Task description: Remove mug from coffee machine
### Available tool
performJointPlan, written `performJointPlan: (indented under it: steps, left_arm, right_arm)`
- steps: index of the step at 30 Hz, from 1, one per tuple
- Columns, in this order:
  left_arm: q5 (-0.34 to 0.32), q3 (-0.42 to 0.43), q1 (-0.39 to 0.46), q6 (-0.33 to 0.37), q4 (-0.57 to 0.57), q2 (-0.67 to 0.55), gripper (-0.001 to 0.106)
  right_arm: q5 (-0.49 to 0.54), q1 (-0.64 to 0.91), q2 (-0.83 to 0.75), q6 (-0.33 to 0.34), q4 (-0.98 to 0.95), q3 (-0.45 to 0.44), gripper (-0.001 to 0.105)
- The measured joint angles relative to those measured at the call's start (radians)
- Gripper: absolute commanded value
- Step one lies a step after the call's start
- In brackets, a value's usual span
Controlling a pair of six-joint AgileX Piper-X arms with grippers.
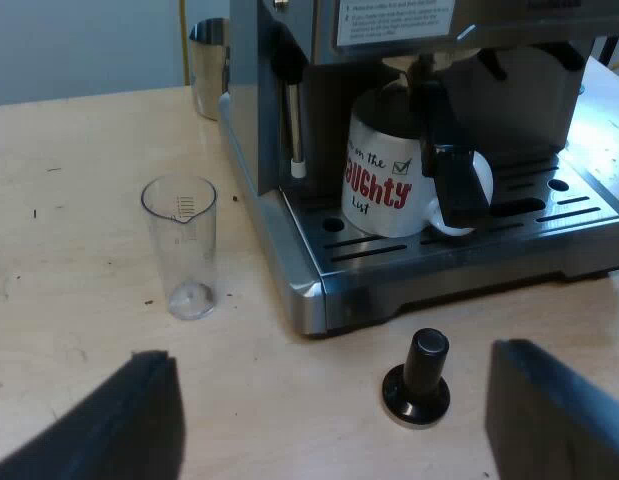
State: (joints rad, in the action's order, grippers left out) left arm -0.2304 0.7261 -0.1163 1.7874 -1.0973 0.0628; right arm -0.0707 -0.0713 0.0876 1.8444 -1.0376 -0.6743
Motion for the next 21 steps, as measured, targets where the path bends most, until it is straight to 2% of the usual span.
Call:
performJointPlan:
  steps: [2,8,11,14,16,21]
  left_arm:
    - [-0.009,0.000,0.000,0.000,0.000,0.000,0.070]
    - [-0.073,0.000,0.000,0.000,0.000,0.000,0.070]
    - [-0.104,0.000,0.000,0.000,0.000,0.000,0.070]
    - [-0.109,0.000,0.000,0.000,0.000,0.000,0.072]
    - [-0.117,0.000,0.000,0.000,0.000,0.000,0.078]
    - [-0.130,0.007,0.000,0.000,0.000,0.008,0.079]
  right_arm:
    - [-0.015,0.000,0.018,0.003,0.000,-0.012,0.073]
    - [-0.060,-0.003,0.099,0.003,0.002,-0.066,0.072]
    - [-0.085,-0.003,0.147,0.026,0.001,-0.110,0.072]
    - [-0.110,-0.003,0.181,0.029,0.001,-0.140,0.072]
    - [-0.130,-0.003,0.213,0.029,0.001,-0.164,0.072]
    - [-0.180,-0.010,0.258,0.032,0.004,-0.191,0.071]
